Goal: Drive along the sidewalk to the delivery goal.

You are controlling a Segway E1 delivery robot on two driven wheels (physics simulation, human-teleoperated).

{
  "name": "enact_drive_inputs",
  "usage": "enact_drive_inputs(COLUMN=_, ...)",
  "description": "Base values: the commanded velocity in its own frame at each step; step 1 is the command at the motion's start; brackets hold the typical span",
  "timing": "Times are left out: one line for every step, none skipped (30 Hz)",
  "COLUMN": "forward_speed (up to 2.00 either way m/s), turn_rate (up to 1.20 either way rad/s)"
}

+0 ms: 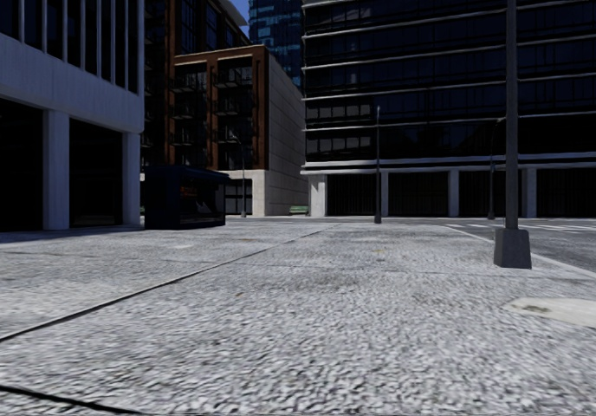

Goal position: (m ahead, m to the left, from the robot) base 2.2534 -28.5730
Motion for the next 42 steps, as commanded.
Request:
enact_drive_inputs(forward_speed=2.00, turn_rate=0.00)
enact_drive_inputs(forward_speed=2.00, turn_rate=0.00)
enact_drive_inputs(forward_speed=2.00, turn_rate=0.00)
enact_drive_inputs(forward_speed=2.00, turn_rate=0.00)
enact_drive_inputs(forward_speed=2.00, turn_rate=0.00)
enact_drive_inputs(forward_speed=2.00, turn_rate=0.00)
enact_drive_inputs(forward_speed=2.00, turn_rate=0.00)
enact_drive_inputs(forward_speed=2.00, turn_rate=0.00)
enact_drive_inputs(forward_speed=2.00, turn_rate=-0.12)
enact_drive_inputs(forward_speed=2.00, turn_rate=-0.12)
enact_drive_inputs(forward_speed=2.00, turn_rate=-0.60)
enact_drive_inputs(forward_speed=2.00, turn_rate=-1.06)
enact_drive_inputs(forward_speed=2.00, turn_rate=-1.20)
enact_drive_inputs(forward_speed=2.00, turn_rate=-1.20)
enact_drive_inputs(forward_speed=2.00, turn_rate=-1.19)
enact_drive_inputs(forward_speed=2.00, turn_rate=-1.19)
enact_drive_inputs(forward_speed=2.00, turn_rate=-0.34)
enact_drive_inputs(forward_speed=2.00, turn_rate=0.00)
enact_drive_inputs(forward_speed=2.00, turn_rate=0.00)
enact_drive_inputs(forward_speed=1.99, turn_rate=0.00)
enact_drive_inputs(forward_speed=1.99, turn_rate=0.00)
enact_drive_inputs(forward_speed=1.99, turn_rate=0.00)
enact_drive_inputs(forward_speed=1.99, turn_rate=0.00)
enact_drive_inputs(forward_speed=1.99, turn_rate=0.00)
enact_drive_inputs(forward_speed=1.99, turn_rate=0.00)
enact_drive_inputs(forward_speed=1.99, turn_rate=0.00)
enact_drive_inputs(forward_speed=1.99, turn_rate=0.00)
enact_drive_inputs(forward_speed=1.99, turn_rate=0.00)
enact_drive_inputs(forward_speed=1.99, turn_rate=0.00)
enact_drive_inputs(forward_speed=1.99, turn_rate=0.00)
enact_drive_inputs(forward_speed=1.99, turn_rate=0.00)
enact_drive_inputs(forward_speed=1.99, turn_rate=0.00)
enact_drive_inputs(forward_speed=1.96, turn_rate=-0.34)
enact_drive_inputs(forward_speed=1.87, turn_rate=-0.81)
enact_drive_inputs(forward_speed=1.87, turn_rate=-0.81)
enact_drive_inputs(forward_speed=1.69, turn_rate=-1.20)
enact_drive_inputs(forward_speed=1.59, turn_rate=-1.20)
enact_drive_inputs(forward_speed=1.54, turn_rate=-1.20)
enact_drive_inputs(forward_speed=1.53, turn_rate=-0.87)
enact_drive_inputs(forward_speed=1.53, turn_rate=-0.07)
enact_drive_inputs(forward_speed=1.53, turn_rate=-0.07)
enact_drive_inputs(forward_speed=1.53, turn_rate=0.00)
